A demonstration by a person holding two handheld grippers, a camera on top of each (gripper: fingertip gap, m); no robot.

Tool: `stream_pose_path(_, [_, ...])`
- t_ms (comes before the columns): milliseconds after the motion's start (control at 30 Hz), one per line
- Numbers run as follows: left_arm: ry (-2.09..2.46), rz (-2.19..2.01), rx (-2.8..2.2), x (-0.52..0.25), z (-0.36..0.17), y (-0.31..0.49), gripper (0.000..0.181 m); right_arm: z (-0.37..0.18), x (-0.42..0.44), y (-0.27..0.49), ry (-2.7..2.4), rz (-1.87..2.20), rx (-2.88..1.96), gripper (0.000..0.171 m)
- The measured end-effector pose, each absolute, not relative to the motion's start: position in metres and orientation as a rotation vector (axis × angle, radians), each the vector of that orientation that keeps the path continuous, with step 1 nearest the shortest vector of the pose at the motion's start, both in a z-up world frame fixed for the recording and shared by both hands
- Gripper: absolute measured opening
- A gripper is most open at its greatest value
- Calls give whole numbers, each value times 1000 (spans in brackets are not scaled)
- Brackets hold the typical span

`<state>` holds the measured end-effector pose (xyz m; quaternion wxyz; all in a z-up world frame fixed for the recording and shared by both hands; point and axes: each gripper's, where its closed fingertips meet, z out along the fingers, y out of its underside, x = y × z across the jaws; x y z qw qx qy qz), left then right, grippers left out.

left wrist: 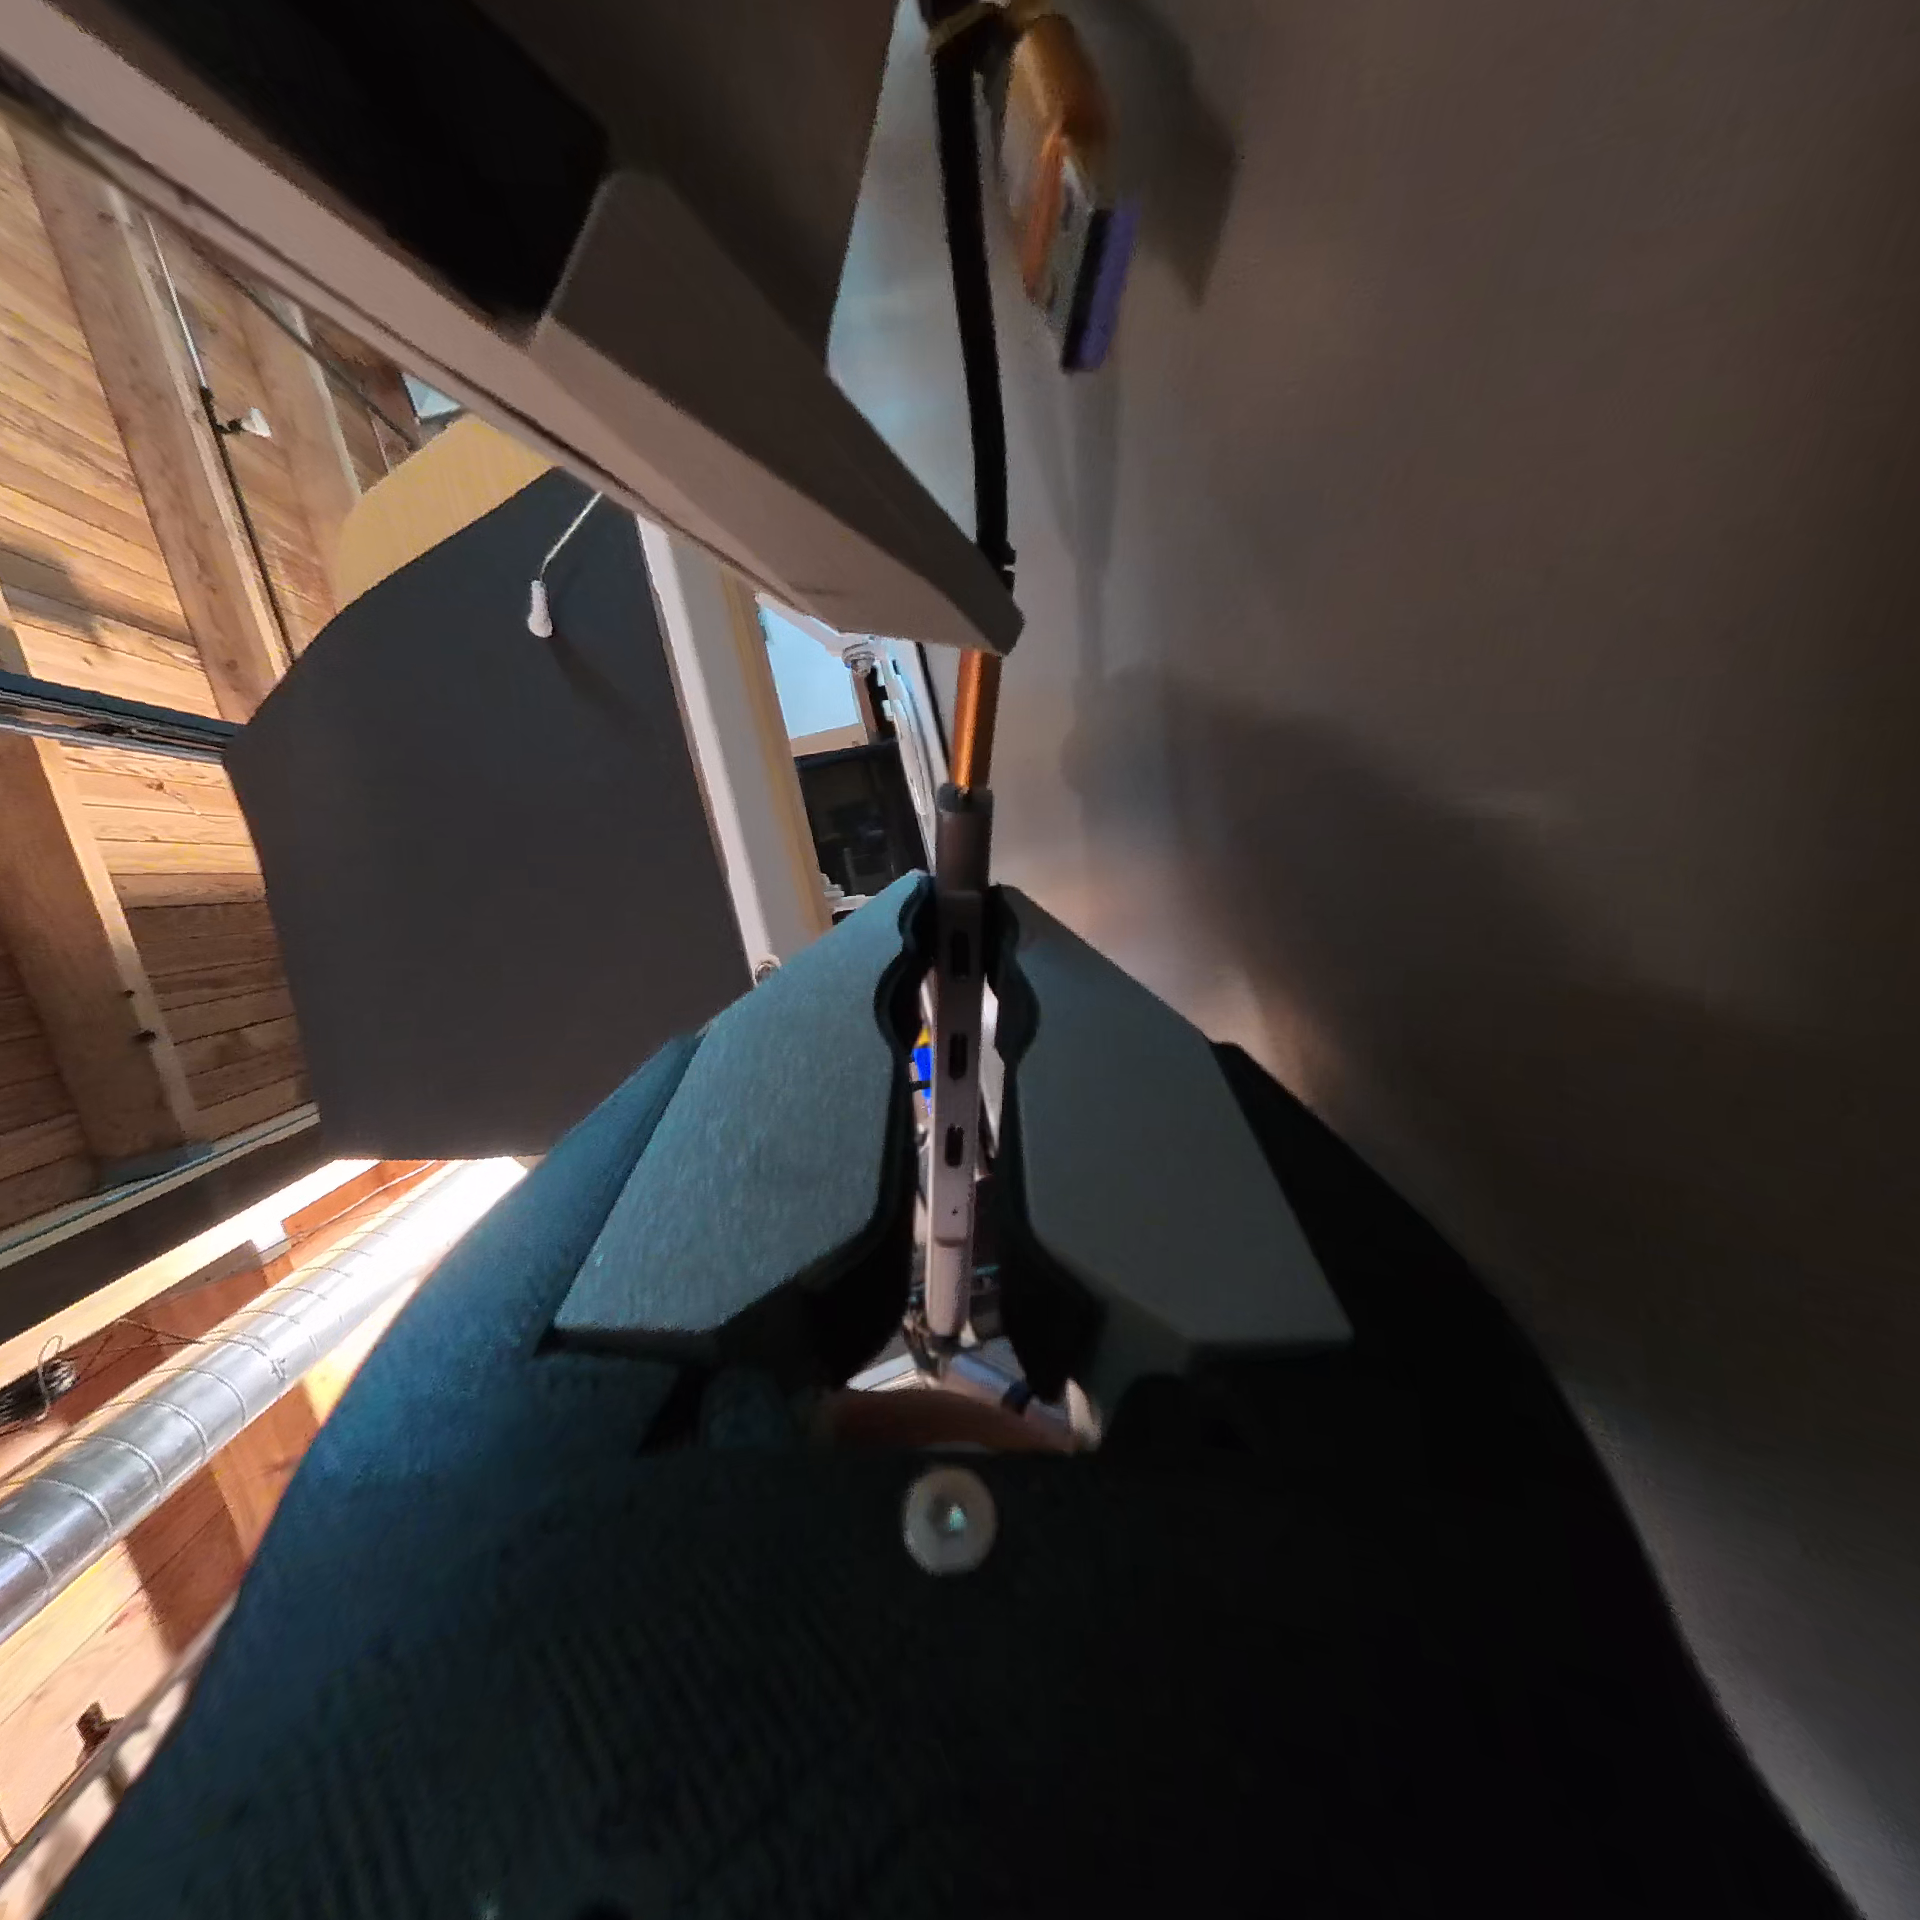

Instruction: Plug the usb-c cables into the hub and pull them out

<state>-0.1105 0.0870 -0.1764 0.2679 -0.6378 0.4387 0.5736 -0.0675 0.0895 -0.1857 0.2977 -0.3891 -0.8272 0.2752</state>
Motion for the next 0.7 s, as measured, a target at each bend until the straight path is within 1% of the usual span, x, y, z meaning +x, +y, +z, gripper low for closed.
stream_pose_path(33, [1168, 1532, -1728, -110, -176, 87, 5, -185, -68, 90, -2193, 747, -1043, 7])
stream_pose_path(133, [1127, 1465, -1774, -110, -179, 87, 5, -183, -68, 90, -2183, 783, -1064, 6])
stream_pose_path(700, [1135, 1444, -1787, -105, -181, 86, 5, -185, -67, 89, -2187, 825, -1070, 6])
